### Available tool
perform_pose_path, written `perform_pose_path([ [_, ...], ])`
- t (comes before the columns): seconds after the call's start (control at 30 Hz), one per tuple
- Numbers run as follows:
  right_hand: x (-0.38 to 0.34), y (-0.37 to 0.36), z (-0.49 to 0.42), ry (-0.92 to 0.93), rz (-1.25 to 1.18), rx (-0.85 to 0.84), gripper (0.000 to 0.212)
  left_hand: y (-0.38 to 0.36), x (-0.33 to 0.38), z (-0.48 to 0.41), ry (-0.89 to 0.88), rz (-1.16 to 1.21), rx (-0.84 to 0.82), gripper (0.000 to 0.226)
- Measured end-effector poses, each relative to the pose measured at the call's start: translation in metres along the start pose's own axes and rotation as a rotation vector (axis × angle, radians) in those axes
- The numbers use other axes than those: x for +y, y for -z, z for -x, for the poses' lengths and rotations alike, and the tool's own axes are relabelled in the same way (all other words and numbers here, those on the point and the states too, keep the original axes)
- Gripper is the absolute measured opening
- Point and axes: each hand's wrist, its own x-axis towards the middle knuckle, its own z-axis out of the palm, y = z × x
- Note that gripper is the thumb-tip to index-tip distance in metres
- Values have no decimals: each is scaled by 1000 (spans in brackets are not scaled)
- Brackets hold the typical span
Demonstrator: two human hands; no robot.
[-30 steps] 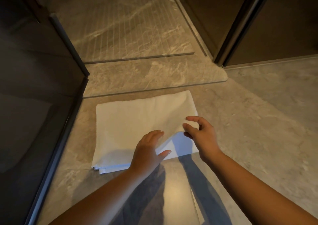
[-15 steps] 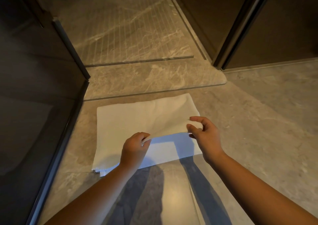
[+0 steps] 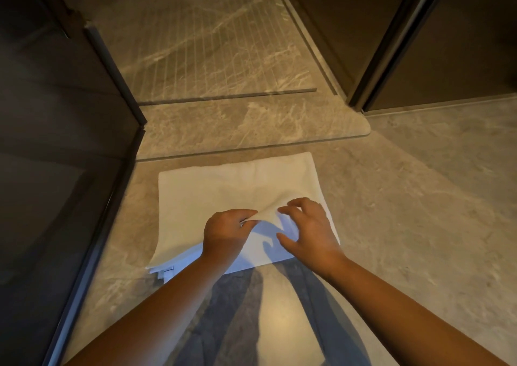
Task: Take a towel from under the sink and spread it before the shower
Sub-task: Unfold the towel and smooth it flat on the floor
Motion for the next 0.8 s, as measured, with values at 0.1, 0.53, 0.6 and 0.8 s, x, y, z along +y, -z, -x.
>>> perform_pose_path([
  [0.1,-7,-10,-2,41,4,24,42,3,0,1,-20,19,7,19],
  [0.53,-14,-20,-22,126,-57,15,17,21,-9,16,-14,128,60,11],
  [0.6,-13,-21,-22,53,-100,18,17,28,-12,24,-142,75,118,13],
  [0.8,-14,-16,-30,-109,-256,108,11,23,-29,54,-316,-13,209,14],
])
